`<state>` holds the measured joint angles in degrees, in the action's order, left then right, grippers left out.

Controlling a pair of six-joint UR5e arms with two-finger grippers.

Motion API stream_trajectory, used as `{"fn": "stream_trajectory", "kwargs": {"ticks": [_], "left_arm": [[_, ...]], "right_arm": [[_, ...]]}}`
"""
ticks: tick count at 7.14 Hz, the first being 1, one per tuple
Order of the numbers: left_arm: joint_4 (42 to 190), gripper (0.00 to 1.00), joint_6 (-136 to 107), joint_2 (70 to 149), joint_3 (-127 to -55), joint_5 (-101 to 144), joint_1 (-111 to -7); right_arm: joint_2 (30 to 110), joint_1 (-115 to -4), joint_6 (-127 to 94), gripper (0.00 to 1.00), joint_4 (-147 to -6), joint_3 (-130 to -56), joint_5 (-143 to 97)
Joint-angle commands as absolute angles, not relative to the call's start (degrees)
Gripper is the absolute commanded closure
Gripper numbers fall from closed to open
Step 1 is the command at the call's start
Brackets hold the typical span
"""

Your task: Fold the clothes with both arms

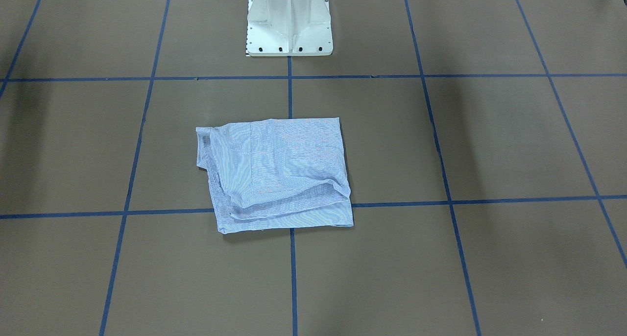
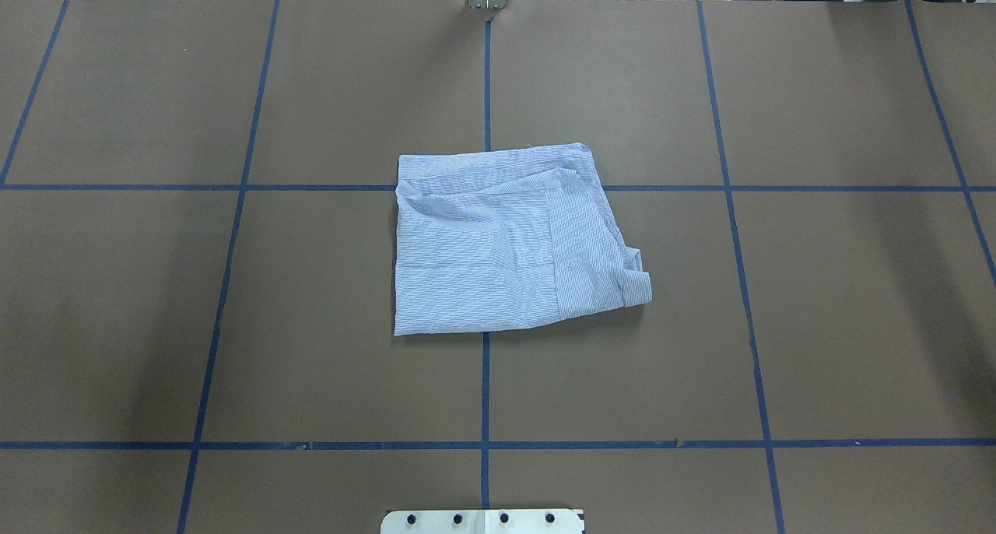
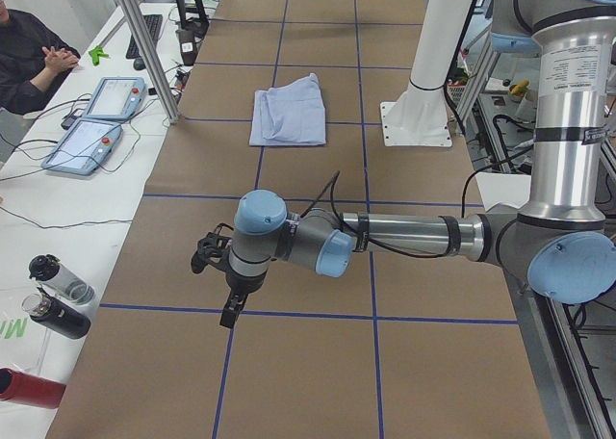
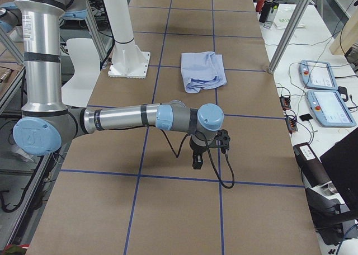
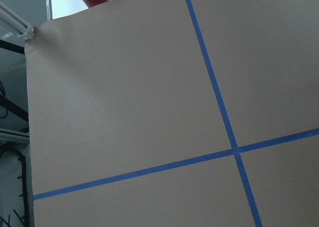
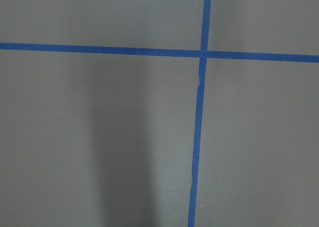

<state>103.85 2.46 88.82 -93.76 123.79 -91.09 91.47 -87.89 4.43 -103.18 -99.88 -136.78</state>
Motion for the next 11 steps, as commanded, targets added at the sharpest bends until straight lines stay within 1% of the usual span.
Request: {"fn": "stream_trajectory", "kwargs": {"ticks": [1, 3, 5, 11], "left_arm": [[93.7, 0.0, 2.4, 89.0, -96.3, 125.8, -90.8], [91.3, 0.0, 3.1, 86.7, -95.5, 133.6, -90.8], [91.7, 0.0, 3.3, 85.5, -95.5, 133.6, -90.8], [91.9, 0.0, 2.7, 86.0, -96.2, 133.8, -90.4]], "right_arm": [[91.1, -87.9, 4.0, 0.0, -103.2, -99.3, -136.2], [91.0, -87.9, 3.8, 0.0, -103.2, -99.2, -136.3], [91.1, -87.9, 3.8, 0.0, -103.3, -99.1, -136.3], [92.3, -88.4, 4.1, 0.0, -103.0, -99.1, -136.6]]}}
